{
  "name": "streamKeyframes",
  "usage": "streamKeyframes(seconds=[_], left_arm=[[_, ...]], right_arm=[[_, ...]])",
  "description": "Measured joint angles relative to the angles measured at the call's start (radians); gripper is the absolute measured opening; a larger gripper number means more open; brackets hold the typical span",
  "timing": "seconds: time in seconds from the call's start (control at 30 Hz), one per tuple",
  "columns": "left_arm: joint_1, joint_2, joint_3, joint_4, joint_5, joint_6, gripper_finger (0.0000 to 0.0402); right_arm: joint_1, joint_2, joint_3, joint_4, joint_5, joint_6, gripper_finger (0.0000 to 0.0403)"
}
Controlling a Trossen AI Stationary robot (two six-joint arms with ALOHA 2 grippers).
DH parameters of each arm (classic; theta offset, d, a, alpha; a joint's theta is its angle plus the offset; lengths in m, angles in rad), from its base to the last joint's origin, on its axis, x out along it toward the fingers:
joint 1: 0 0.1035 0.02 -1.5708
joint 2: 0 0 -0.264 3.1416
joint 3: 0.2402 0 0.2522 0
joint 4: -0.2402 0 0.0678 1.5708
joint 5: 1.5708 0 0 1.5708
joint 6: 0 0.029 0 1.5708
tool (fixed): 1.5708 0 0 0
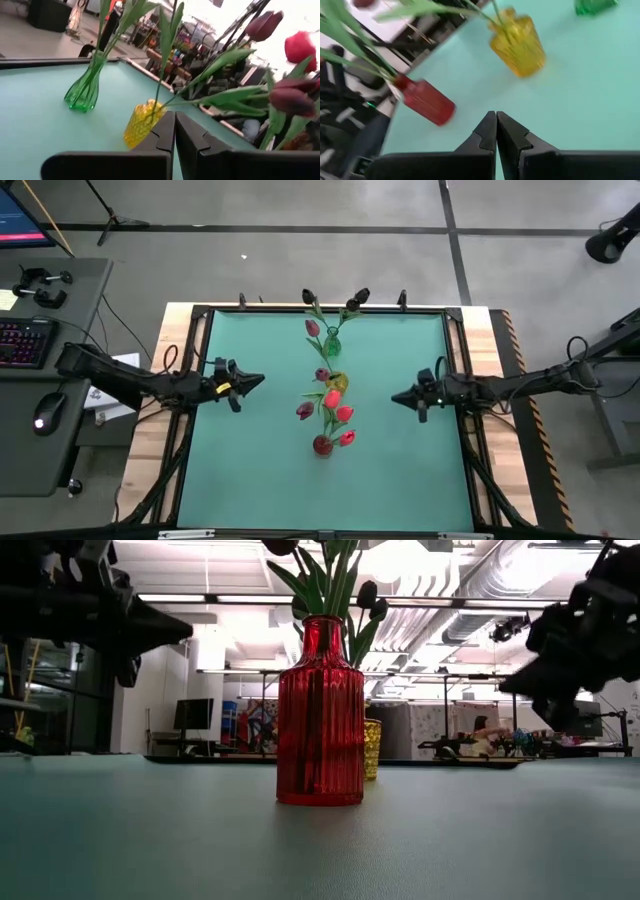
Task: Sort flowers into vase by color
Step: Return to Home Position
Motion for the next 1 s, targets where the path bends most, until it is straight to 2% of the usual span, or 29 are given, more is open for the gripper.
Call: streamKeyframes(seconds=[0.13,0.27,0.63,0.73,1.0], left_arm=[[0.001,-0.176,0.001,-0.143,0.000,0.000,0.0000],[0.001,-0.350,0.000,-0.250,-0.002,0.000,0.0000],[0.016,-0.634,0.000,-0.295,-0.002,0.000,0.0000],[0.047,-0.631,-0.001,-0.260,-0.008,0.000,0.0000],[0.088,-0.632,-0.001,-0.261,-0.011,0.000,0.0000]], right_arm=[[0.000,-0.001,0.000,-0.090,0.000,-0.004,0.0000],[-0.004,-0.072,0.000,-0.113,-0.026,-0.008,0.0000],[-0.010,-0.356,0.001,-0.114,-0.029,-0.008,0.0000],[-0.010,-0.437,0.001,-0.113,-0.030,-0.008,0.0000],[-0.011,-0.438,0.000,-0.069,-0.031,-0.008,0.0000]])
